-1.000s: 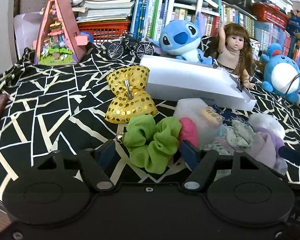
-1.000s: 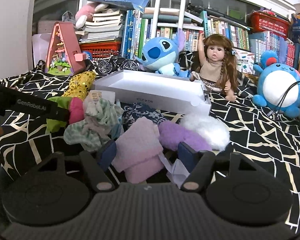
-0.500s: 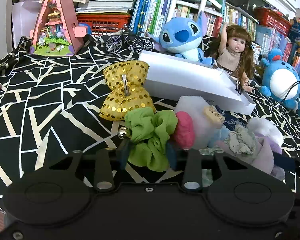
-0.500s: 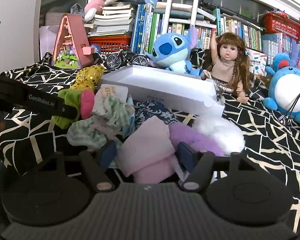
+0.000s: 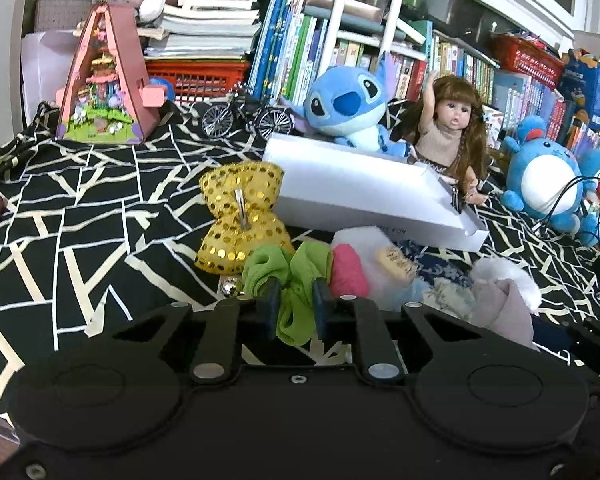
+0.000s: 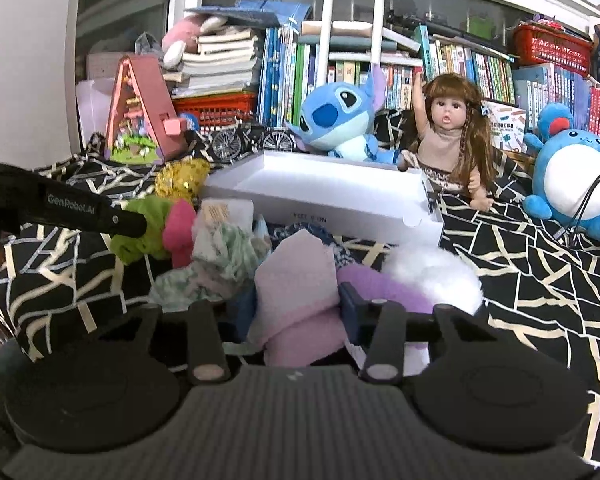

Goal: Organize soft objects
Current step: 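Grasp the green scrunchie with the left tool while the right tool grasps the pink towel, then lift and carry the scrunchie and pink towel with both tools into the white box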

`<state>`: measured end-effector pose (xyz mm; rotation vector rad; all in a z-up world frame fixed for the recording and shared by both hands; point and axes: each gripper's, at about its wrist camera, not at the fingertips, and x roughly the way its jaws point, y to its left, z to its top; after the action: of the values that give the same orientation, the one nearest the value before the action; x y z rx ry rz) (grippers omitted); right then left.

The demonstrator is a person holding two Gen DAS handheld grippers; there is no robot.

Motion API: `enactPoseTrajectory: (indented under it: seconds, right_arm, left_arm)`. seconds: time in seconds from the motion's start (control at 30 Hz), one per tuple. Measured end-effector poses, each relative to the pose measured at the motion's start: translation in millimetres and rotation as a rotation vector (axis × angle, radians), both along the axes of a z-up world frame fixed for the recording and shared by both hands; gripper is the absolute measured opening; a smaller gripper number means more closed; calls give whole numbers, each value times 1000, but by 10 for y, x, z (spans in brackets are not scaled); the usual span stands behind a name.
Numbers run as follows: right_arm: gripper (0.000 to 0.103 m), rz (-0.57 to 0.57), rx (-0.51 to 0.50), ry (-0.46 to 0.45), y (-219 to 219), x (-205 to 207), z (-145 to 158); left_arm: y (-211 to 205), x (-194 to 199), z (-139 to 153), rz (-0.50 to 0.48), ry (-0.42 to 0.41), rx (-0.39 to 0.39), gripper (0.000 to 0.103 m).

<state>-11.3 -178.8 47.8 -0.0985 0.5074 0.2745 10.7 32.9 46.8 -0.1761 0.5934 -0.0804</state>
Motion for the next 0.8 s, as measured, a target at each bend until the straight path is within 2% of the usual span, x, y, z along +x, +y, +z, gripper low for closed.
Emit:
enactPoseTrajectory:
  seconds: [0.07,0.27,0.63,0.73,0.77,0.8]
  right_arm:
    - [48,-1,9,-12,-2,-6,46]
    - [48,-16,32,-36,-48,24,154]
    - [48,-61,49,-32,-145,14,162]
    - [48,-70,57,-25,-166,21,153]
    - [48,-71,60,-21,-171,26,149]
    - [48,-74,63,-18,-177,29,142]
  left_arm:
    - [2,-8,41,0,-9,-2,8]
    - [-6,1,131,-8,-26,-3,8]
    - [22,-66,53,-17,-10,-1,8]
    - [40,-97,30,-21,-15,-7,13]
    - [48,-106,17,-16,-15,-13,21]
    - [57,-112,-3,-11,-13,-19,34]
